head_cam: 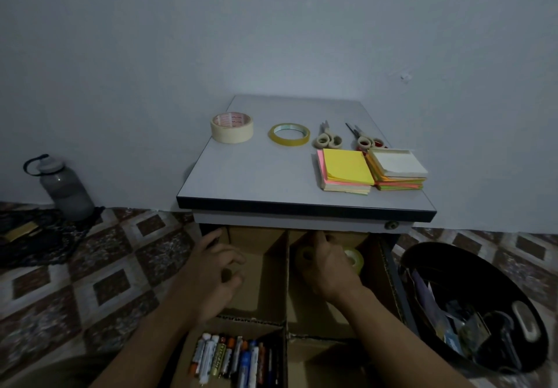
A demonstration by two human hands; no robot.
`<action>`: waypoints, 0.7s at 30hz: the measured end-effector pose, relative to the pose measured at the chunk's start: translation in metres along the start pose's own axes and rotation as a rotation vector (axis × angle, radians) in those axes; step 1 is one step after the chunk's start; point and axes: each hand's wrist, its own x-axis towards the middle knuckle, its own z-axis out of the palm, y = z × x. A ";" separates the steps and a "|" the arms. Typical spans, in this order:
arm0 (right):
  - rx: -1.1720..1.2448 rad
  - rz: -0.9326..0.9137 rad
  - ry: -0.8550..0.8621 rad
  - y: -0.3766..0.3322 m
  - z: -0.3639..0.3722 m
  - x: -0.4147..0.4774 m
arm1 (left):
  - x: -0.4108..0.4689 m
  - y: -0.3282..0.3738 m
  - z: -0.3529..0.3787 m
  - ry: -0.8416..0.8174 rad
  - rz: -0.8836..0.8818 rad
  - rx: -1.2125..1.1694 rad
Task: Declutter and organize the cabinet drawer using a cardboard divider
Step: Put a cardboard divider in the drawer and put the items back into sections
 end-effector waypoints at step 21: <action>0.109 -0.341 0.156 -0.046 -0.126 -0.048 | 0.004 0.069 -0.135 0.120 0.026 -0.238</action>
